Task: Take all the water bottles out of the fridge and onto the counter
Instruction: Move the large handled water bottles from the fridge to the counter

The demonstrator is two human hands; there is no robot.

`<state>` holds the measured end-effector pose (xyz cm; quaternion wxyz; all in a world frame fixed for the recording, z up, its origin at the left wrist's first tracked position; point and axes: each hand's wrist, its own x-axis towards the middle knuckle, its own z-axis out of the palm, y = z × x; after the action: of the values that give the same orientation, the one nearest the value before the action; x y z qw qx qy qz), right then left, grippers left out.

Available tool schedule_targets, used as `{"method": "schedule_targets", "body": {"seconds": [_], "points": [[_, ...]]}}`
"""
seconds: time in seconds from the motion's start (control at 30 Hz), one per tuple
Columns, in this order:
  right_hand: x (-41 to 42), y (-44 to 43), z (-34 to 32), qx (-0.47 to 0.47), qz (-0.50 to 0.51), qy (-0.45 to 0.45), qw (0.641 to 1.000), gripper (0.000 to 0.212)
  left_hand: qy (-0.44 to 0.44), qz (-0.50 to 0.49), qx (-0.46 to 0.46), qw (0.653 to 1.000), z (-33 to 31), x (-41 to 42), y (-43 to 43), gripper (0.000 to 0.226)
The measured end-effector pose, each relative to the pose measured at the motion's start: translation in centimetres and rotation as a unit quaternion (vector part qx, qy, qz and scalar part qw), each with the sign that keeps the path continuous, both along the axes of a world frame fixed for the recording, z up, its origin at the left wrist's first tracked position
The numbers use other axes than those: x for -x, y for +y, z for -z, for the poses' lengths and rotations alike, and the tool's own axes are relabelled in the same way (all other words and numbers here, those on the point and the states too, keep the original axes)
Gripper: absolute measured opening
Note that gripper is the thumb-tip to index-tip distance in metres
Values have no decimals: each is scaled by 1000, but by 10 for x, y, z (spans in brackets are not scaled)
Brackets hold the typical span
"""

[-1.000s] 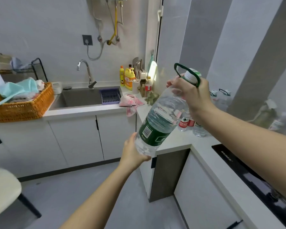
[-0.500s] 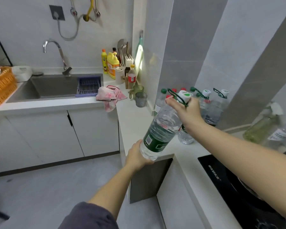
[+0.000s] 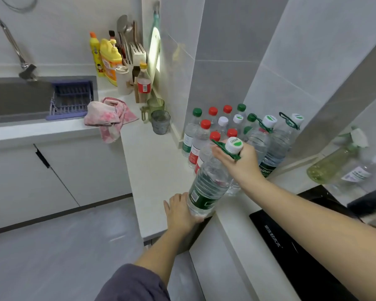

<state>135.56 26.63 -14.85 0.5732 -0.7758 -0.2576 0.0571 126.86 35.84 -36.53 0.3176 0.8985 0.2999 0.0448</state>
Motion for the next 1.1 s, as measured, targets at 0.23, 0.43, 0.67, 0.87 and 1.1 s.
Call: {"method": "schedule_targets", "body": {"seconds": [0.23, 0.43, 0.67, 0.87, 1.1], "points": [[-29, -6, 8, 13, 30, -13, 999, 25, -1, 33, -27, 999, 14, -40, -10, 73], [-46, -5, 14, -15, 58, -12, 998, 14, 11, 27, -50, 998, 23, -58, -17, 78], [-60, 4, 22, -14, 93, -32, 995, 20, 11, 15, -61, 998, 24, -70, -16, 80], [-73, 13, 27, -11, 109, -40, 993, 18, -4, 25, -55, 998, 22, -79, -9, 83], [-78, 11, 29, -25, 105, -51, 993, 18, 13, 43, -63, 997, 17, -79, -9, 85]]}}
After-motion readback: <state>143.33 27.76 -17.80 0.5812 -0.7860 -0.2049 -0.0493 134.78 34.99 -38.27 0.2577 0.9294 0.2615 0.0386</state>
